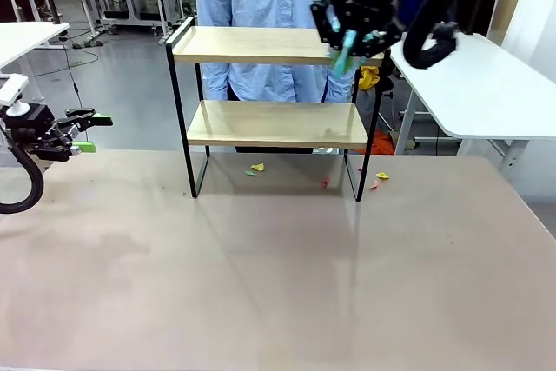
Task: Clean the shelf.
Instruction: Clean the specific section of the Shelf indicated by the human with the Duster.
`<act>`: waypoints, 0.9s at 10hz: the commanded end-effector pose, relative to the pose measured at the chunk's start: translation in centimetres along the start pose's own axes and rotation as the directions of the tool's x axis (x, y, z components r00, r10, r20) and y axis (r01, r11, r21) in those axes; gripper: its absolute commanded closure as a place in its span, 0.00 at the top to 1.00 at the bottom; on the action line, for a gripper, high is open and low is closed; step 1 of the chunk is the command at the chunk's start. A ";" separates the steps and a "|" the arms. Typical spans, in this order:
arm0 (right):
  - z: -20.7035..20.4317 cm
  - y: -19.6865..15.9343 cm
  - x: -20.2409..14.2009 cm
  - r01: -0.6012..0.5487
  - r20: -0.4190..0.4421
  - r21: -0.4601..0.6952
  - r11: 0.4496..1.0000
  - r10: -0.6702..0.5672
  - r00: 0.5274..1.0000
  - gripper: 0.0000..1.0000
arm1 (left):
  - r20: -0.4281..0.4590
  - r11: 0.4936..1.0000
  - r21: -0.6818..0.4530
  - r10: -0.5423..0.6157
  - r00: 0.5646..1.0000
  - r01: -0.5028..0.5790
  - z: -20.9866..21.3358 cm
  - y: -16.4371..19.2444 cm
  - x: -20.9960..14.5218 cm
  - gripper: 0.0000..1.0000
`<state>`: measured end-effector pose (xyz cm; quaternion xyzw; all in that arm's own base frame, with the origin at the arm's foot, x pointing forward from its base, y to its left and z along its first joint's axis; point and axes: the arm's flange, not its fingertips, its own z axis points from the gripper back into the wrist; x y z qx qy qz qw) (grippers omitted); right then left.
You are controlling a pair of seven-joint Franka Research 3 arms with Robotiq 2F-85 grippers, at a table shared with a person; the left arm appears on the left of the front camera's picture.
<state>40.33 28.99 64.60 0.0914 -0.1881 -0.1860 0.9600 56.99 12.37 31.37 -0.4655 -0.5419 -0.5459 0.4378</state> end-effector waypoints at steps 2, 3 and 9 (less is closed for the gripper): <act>1.7 -3.3 -0.1 -0.001 0.035 0.020 1.000 0.000 0.999 0.13 | 0.001 1.000 -0.003 -0.004 1.000 0.004 -0.1 0.0 0.4 1.00; 4.1 -1.7 -1.6 0.100 0.102 0.148 0.984 -0.116 0.988 0.13 | 0.001 1.000 -0.003 -0.004 1.000 0.004 -0.1 0.0 0.4 1.00; 4.5 -2.4 -0.3 -0.158 0.004 0.225 0.961 0.162 0.987 0.13 | 0.001 1.000 -0.003 -0.004 1.000 0.004 -0.1 0.0 0.4 1.00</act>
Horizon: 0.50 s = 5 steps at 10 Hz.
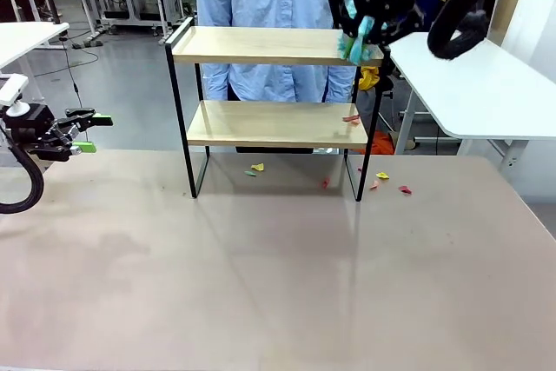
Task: Clean the shelf.
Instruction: Clean the specific section of the Shelf indicated by the human with the Duster.
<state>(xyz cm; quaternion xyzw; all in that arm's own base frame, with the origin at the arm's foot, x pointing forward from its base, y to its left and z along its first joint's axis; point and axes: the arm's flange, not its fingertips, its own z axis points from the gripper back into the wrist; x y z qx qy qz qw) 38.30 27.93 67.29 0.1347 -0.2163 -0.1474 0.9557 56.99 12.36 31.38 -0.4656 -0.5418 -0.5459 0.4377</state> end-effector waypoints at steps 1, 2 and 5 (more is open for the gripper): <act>1.7 -1.4 -0.1 -0.200 -0.081 0.195 0.960 0.219 0.972 0.13 | 0.000 1.000 -0.003 -0.004 1.000 0.004 -0.1 0.0 0.4 1.00; 1.8 -1.3 -0.6 -0.337 -0.134 0.317 0.887 0.393 0.910 0.13 | 0.000 1.000 -0.003 -0.004 1.000 0.004 -0.1 0.0 0.4 1.00; 1.7 -1.4 -2.7 -0.604 -0.166 0.516 0.607 0.763 0.625 0.13 | 0.000 1.000 -0.003 -0.004 1.000 0.004 -0.1 0.0 0.4 1.00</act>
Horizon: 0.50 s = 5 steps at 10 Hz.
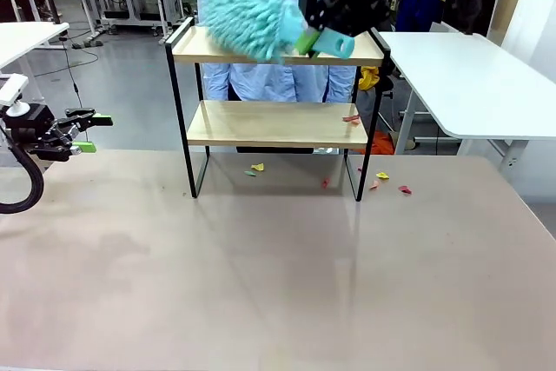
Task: Clean the shelf.
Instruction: Clean the specific section of the Shelf indicated by the human with the Duster.
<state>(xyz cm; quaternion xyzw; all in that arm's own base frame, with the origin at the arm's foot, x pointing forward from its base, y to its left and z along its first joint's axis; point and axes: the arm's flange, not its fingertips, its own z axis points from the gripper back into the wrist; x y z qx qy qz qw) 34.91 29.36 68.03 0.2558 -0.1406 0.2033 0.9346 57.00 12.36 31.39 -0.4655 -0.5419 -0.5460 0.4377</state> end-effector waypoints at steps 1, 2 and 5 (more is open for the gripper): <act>0.4 -2.0 -1.9 -0.299 -0.193 0.142 0.944 0.323 0.927 0.13 | 0.001 1.000 -0.003 -0.004 1.000 0.004 -0.1 0.0 0.4 1.00; 0.0 -2.3 -3.0 -0.399 -0.271 0.159 0.903 0.429 0.862 0.13 | 0.001 1.000 -0.003 -0.004 1.000 0.004 -0.1 0.0 0.4 1.00; -1.5 -5.2 -6.5 -0.512 -0.424 0.111 0.852 0.506 0.751 0.13 | 0.001 1.000 -0.003 -0.004 1.000 0.004 -0.1 0.0 0.4 1.00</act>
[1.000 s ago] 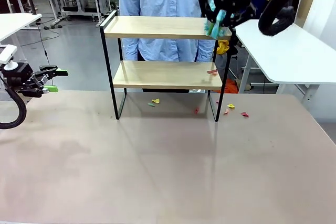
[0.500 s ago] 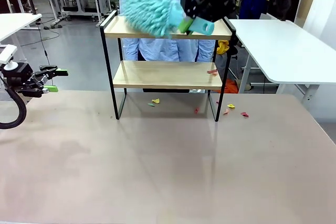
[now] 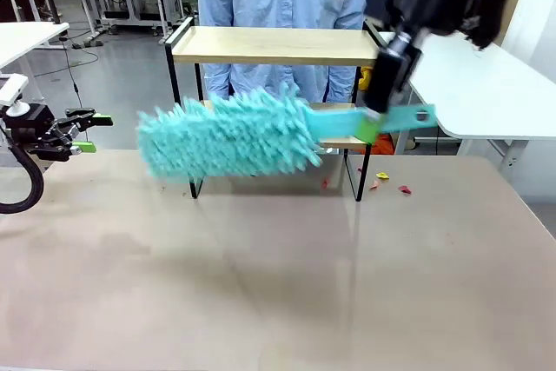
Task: Clean the shelf.
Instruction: Clean the specific section of the Shelf indicated by the human with the Duster.
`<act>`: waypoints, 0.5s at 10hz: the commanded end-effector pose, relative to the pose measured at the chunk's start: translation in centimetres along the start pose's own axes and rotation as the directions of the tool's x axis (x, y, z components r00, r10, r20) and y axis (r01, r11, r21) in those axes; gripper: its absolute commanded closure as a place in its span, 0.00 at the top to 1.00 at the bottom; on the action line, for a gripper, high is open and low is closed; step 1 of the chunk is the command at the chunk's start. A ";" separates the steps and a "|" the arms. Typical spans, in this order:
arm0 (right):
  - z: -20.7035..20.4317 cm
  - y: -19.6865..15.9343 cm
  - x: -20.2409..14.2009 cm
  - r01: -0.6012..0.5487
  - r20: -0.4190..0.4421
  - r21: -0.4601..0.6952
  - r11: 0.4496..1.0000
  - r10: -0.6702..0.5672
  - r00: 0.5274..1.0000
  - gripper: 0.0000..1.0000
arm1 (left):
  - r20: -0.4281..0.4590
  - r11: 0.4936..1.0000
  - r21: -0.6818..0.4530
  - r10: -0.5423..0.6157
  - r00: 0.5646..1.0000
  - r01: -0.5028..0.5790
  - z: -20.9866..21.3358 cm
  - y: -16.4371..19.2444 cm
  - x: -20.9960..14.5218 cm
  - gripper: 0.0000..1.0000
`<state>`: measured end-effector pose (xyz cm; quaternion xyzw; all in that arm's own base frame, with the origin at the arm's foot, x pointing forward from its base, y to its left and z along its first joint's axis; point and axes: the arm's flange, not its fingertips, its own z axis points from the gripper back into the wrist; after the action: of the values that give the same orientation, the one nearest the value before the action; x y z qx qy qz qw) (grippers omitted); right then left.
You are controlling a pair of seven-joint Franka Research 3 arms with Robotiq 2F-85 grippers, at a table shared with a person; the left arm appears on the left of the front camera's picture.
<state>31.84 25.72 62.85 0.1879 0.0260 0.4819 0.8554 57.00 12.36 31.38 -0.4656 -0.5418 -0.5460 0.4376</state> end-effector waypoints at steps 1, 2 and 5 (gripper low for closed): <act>-1.6 -1.7 -3.1 -0.019 -0.062 -0.112 0.993 0.012 0.998 0.13 | 0.001 1.000 -0.003 -0.004 1.000 0.004 -0.1 0.0 0.4 1.00; -2.8 -2.7 -4.6 0.006 -0.085 -0.131 0.991 -0.017 0.996 0.13 | 0.001 1.000 -0.003 -0.004 1.000 0.004 -0.1 0.0 0.4 1.00; -6.3 -6.3 -9.1 0.076 -0.104 -0.145 0.986 -0.092 0.990 0.13 | 0.001 1.000 -0.003 -0.004 1.000 0.004 -0.1 0.0 0.4 1.00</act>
<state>31.05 18.58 54.83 0.0993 0.0653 0.4520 0.8841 57.00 12.36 31.38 -0.4655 -0.5419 -0.5460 0.4377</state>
